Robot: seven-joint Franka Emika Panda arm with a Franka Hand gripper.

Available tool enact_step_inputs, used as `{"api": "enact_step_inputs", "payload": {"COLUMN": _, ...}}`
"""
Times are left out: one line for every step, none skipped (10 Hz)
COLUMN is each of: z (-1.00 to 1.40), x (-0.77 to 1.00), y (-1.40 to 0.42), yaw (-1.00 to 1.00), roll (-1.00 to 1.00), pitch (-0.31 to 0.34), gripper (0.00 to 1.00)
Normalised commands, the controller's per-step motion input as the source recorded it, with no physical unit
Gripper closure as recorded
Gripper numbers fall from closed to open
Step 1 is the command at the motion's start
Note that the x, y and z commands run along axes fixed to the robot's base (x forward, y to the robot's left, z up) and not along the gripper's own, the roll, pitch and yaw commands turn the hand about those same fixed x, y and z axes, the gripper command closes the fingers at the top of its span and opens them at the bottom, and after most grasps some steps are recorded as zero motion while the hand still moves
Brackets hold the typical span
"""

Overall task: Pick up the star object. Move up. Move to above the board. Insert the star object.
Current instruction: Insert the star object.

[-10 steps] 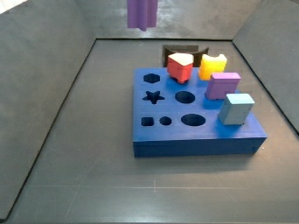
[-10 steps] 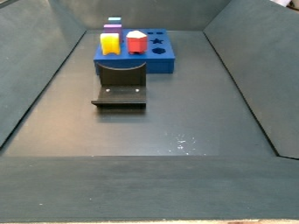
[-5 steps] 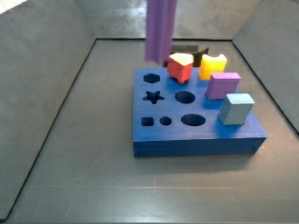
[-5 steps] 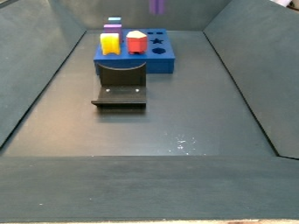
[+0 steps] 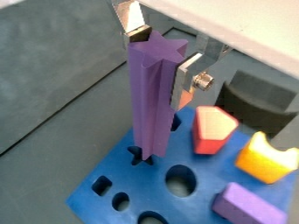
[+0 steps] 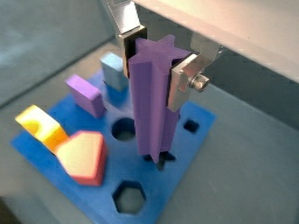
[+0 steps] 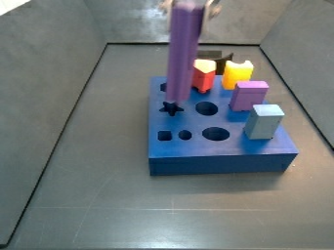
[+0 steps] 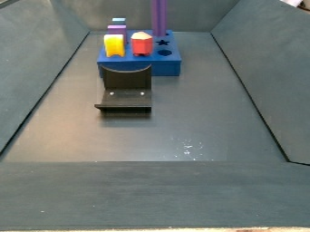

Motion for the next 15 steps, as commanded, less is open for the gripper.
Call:
{"api": "enact_step_inputs", "payload": {"z": -0.36, "x": -0.32, "y": 0.01, "yaw": -0.36, "roll": -0.10, "pitch": -0.020, "gripper": 1.00}}
{"api": "enact_step_inputs", "payload": {"z": -0.27, "x": -0.10, "y": 0.00, "yaw": -0.25, "roll": -0.14, "pitch": -0.084, "gripper": 1.00}}
{"api": "enact_step_inputs", "payload": {"z": -0.06, "x": 0.15, "y": 0.00, "yaw": -0.27, "roll": -0.13, "pitch": -0.011, "gripper": 1.00}}
{"api": "enact_step_inputs", "payload": {"z": -0.02, "x": 0.40, "y": 0.00, "yaw": -0.44, "roll": -0.13, "pitch": 0.000, "gripper": 1.00}}
{"api": "enact_step_inputs", "payload": {"z": -0.04, "x": 0.36, "y": 0.00, "yaw": -0.49, "roll": -0.14, "pitch": 0.000, "gripper": 1.00}}
{"api": "enact_step_inputs", "payload": {"z": -0.10, "x": 0.27, "y": 0.00, "yaw": -0.46, "roll": -0.09, "pitch": 0.001, "gripper": 1.00}}
{"api": "enact_step_inputs", "payload": {"z": -0.20, "x": 0.07, "y": 0.00, "yaw": -0.39, "roll": -0.04, "pitch": 0.011, "gripper": 1.00}}
{"api": "enact_step_inputs", "payload": {"z": -0.11, "x": -0.05, "y": 0.00, "yaw": -0.28, "roll": 0.00, "pitch": 0.023, "gripper": 1.00}}
{"api": "enact_step_inputs", "payload": {"z": -0.03, "x": -0.11, "y": -0.02, "yaw": -0.01, "roll": 0.00, "pitch": 0.003, "gripper": 1.00}}
{"api": "enact_step_inputs", "payload": {"z": -0.01, "x": -0.14, "y": -0.04, "yaw": 0.00, "roll": 0.03, "pitch": 0.000, "gripper": 1.00}}
{"api": "enact_step_inputs", "payload": {"z": -0.01, "x": -0.18, "y": -0.07, "yaw": 0.05, "roll": 0.04, "pitch": 0.000, "gripper": 1.00}}
{"api": "enact_step_inputs", "payload": {"z": -0.02, "x": -0.23, "y": -0.04, "yaw": 0.18, "roll": 0.06, "pitch": -0.001, "gripper": 1.00}}
{"api": "enact_step_inputs", "payload": {"z": 0.00, "x": -0.18, "y": -0.01, "yaw": 0.23, "roll": 0.06, "pitch": -0.013, "gripper": 1.00}}
{"api": "enact_step_inputs", "payload": {"z": 0.00, "x": -0.21, "y": 0.00, "yaw": 0.25, "roll": 0.07, "pitch": -0.010, "gripper": 1.00}}
{"api": "enact_step_inputs", "payload": {"z": -0.02, "x": -0.22, "y": 0.00, "yaw": 0.35, "roll": 0.10, "pitch": -0.029, "gripper": 1.00}}
